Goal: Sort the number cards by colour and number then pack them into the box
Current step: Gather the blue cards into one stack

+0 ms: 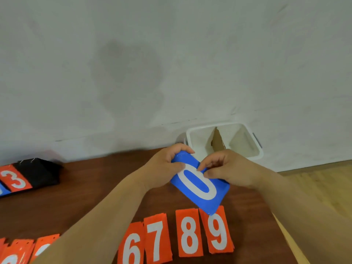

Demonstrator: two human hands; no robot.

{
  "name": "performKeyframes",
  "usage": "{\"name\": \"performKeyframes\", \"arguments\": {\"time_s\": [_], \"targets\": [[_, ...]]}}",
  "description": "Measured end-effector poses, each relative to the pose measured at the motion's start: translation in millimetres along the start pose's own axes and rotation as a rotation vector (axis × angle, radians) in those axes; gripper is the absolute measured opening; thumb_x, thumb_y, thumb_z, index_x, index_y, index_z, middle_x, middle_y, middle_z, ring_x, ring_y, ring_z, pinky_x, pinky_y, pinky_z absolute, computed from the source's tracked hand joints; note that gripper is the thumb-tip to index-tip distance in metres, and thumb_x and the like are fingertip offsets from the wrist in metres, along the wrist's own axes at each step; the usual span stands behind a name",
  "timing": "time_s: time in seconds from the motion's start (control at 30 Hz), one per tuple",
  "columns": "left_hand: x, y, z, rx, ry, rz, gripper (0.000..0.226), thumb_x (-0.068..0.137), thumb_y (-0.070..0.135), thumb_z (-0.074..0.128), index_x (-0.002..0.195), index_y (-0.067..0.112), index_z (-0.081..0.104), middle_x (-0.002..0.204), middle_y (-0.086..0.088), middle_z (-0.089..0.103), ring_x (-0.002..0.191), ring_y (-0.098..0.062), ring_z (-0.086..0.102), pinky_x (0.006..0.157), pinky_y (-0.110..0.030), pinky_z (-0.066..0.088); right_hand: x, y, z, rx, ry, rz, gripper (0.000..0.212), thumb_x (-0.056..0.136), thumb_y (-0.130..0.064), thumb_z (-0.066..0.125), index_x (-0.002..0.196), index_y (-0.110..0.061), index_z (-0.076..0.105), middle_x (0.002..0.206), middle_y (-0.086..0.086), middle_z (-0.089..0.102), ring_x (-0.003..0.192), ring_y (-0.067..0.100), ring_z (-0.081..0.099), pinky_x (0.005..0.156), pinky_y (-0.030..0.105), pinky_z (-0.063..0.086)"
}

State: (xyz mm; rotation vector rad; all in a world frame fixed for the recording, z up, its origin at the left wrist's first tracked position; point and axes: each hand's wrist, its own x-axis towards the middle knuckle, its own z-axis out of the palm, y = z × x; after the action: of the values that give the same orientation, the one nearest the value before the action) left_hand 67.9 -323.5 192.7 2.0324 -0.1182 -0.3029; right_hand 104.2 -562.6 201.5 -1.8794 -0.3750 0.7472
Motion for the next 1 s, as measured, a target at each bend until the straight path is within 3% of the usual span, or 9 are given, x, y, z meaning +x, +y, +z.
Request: {"name": "performKeyframes", "arguments": {"time_s": [0.13,0.2,0.27,0.37,0.47,0.63,0.87,1.0], "targets": [[31.6,-25.0,-5.6,-0.037,0.257,0.033,0.046,0.085,0.022,0.066,0.124,0.043,0.06,0.105,0.016,0.067,0.087,-0.009,0.066,0.082,-0.032,0.054,24.6,7.3,-5.5,0.03,0.188,0.035,0.023,0.088,-0.004,0.074,0.095,-0.025,0.081,0.093,0.002,0.078,0.091,0.018,0.074,0.083,0.034,0.06],[44.9,-42.9,-4.9,0.068,0.393,0.018,0.047,0.089,0.022,0.07,0.131,0.038,0.058,0.106,0.018,0.062,0.081,-0.003,0.062,0.08,-0.022,0.049,38.1,17.0,-16.6,0.014,0.354,0.08,0.024,0.088,-0.005,0.073,0.095,-0.027,0.081,0.091,-0.002,0.078,0.09,0.015,0.074,0.088,0.035,0.059],[56.4,-63.7,0.6,0.243,0.344,0.019,0.055,0.091,0.032,0.07,0.142,0.037,0.051,0.124,0.014,0.054,0.093,-0.002,0.062,0.087,-0.022,0.051,54.9,26.1,-30.0,-0.058,0.529,0.141,0.02,0.089,-0.008,0.072,0.098,-0.025,0.079,0.092,-0.009,0.077,0.091,0.01,0.072,0.085,0.031,0.057],[74.2,-89.2,15.4,0.396,0.106,-0.035,0.069,0.092,0.046,0.066,0.154,0.039,0.034,0.148,0.01,0.035,0.117,-0.009,0.055,0.104,-0.033,0.049,83.3,37.1,-40.3,-0.239,0.645,0.247,0.017,0.093,-0.017,0.065,0.103,-0.029,0.073,0.099,-0.014,0.07,0.092,0.009,0.066,0.071,0.021,0.047],[89.7,-102.6,28.5,0.415,0.008,-0.081,0.074,0.092,0.056,0.06,0.156,0.044,0.024,0.156,0.012,0.025,0.131,-0.01,0.045,0.111,-0.037,0.044,114.8,52.0,-37.7,-0.416,0.604,0.312,0.028,0.096,-0.018,0.057,0.117,-0.029,0.072,0.113,-0.007,0.072,0.087,0.012,0.063,0.064,0.019,0.044],[102.2,-108.6,38.4,0.332,-0.012,-0.083,0.075,0.093,0.058,0.061,0.155,0.05,0.019,0.149,0.019,0.031,0.134,-0.004,0.04,0.108,-0.035,0.047,150.9,59.7,-38.3,-0.59,0.553,0.394,0.036,0.094,-0.012,0.055,0.124,-0.028,0.068,0.124,-0.002,0.068,0.101,0.02,0.066,0.083,0.03,0.056],[103.7,-116.5,38.6,0.218,0.016,-0.066,0.075,0.089,0.053,0.068,0.152,0.052,0.028,0.147,0.023,0.035,0.135,-0.002,0.04,0.109,-0.034,0.046,184.7,77.8,-13.8,-0.889,0.296,0.458,0.029,0.098,-0.014,0.058,0.127,-0.016,0.059,0.116,0.006,0.068,0.104,0.024,0.067,0.089,0.035,0.058],[102.9,-115.4,38.6,0.233,0.025,-0.079,0.075,0.09,0.054,0.068,0.152,0.053,0.027,0.149,0.023,0.035,0.134,-0.003,0.04,0.107,-0.037,0.048,197.7,88.7,-10.0,-1.249,0.026,0.394,0.033,0.101,-0.017,0.053,0.133,-0.011,0.053,0.125,0.009,0.062,0.112,0.024,0.064,0.096,0.034,0.053]]}}
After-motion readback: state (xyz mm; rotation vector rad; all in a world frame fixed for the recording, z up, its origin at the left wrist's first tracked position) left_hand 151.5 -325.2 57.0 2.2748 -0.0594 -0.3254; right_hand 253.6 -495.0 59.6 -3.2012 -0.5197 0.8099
